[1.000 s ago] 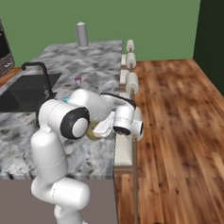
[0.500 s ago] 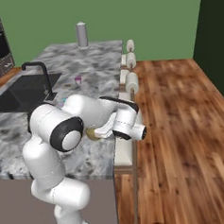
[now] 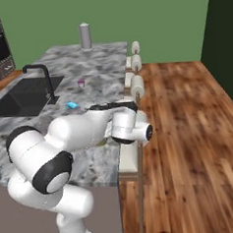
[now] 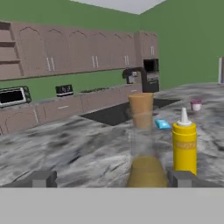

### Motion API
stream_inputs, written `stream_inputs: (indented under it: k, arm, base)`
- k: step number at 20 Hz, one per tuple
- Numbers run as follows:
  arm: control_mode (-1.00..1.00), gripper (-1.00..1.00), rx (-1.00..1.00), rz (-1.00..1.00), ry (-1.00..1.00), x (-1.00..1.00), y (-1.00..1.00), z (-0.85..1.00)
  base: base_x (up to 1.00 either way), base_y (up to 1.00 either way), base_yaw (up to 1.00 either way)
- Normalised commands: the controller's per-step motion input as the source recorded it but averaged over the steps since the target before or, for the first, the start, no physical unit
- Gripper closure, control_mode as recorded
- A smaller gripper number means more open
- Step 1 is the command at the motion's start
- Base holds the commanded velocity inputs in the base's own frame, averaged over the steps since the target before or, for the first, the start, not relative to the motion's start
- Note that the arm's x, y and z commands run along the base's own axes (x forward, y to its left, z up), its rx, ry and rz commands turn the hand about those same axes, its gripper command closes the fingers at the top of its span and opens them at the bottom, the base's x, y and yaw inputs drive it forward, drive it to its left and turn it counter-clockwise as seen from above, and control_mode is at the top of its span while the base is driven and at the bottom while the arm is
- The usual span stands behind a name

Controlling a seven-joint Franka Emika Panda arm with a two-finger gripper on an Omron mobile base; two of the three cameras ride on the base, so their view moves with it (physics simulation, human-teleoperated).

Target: Move the mustard and oil and vinegar bottle from the cabinet to the dining counter.

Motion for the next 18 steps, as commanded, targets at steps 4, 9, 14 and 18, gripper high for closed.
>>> stream_inputs:
  k: [4,9,14,18]
  arm:
    - [-1.0,-1.0,-0.12,-0.08,0.17,-0.52,-0.07,0.43]
    - [-1.0,-1.0,-0.08,-0.13,0.18,-0.51,-0.04,0.41]
    - [-1.0,-1.0,-0.1,-0.17,0.14,-0.56,0.0,0.34]
    - [-1.0,-1.0,-0.13,-0.14,0.11,-0.58,0.0,0.34]
  base:
    - [0.0,0.0,0.0]
    - [0.0,0.0,0.0]
    - [0.0,0.0,0.0]
    - [0.0,0.0,0.0]
